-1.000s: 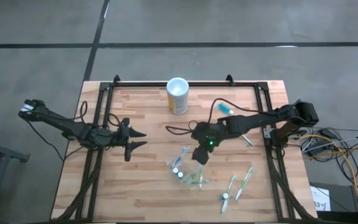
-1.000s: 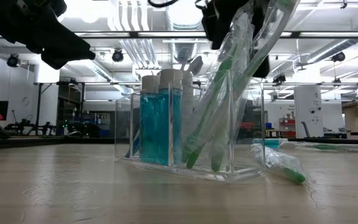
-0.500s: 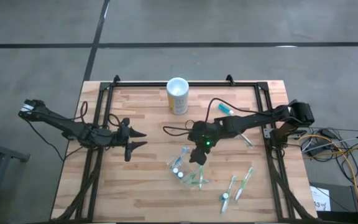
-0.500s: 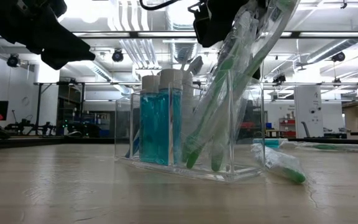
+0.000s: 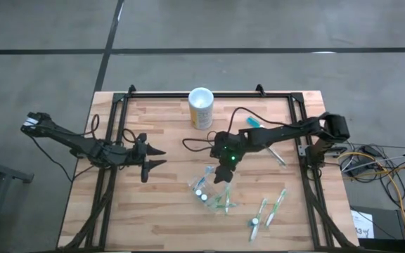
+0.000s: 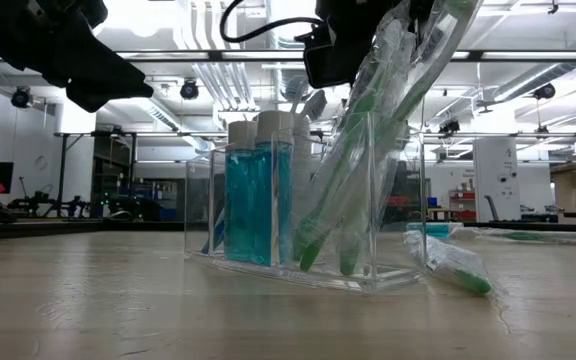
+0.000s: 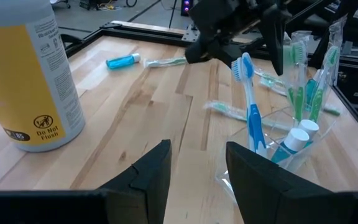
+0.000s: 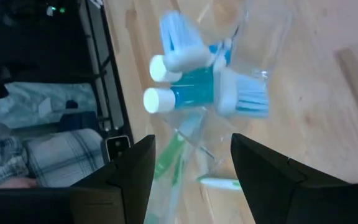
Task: Pick & Place toothbrushing station
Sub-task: Adjust the transparent organizer on the table
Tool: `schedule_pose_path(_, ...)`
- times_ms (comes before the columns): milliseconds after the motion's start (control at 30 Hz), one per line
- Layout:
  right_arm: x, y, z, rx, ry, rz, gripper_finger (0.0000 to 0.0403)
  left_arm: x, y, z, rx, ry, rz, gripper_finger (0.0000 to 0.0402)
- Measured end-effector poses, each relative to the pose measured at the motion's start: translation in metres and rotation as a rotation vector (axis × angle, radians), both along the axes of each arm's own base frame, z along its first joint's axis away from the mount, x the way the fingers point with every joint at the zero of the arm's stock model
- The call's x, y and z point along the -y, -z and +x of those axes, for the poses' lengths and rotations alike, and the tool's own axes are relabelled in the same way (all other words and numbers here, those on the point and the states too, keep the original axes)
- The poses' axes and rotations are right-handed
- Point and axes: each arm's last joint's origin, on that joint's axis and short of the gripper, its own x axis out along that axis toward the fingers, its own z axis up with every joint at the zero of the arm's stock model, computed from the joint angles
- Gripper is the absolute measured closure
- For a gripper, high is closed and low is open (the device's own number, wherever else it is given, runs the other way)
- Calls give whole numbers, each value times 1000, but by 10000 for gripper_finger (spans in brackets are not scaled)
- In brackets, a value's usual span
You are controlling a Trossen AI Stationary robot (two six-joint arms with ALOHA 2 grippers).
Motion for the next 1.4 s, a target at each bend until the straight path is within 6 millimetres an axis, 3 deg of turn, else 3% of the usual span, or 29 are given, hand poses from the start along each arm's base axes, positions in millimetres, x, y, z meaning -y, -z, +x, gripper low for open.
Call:
schedule_pose_path(367, 2, 2, 3, -2, 55, -19, 197, 0, 1, 0, -4, 0, 2, 243)
schedule_pose_path(933, -1, 38, -3, -20, 138, 66, 197, 0, 1, 0, -4, 0, 2, 243)
schedule_pose_path(1400, -12, 45, 4, -11, 123, 86, 197, 0, 1, 0, -4, 0, 2, 243)
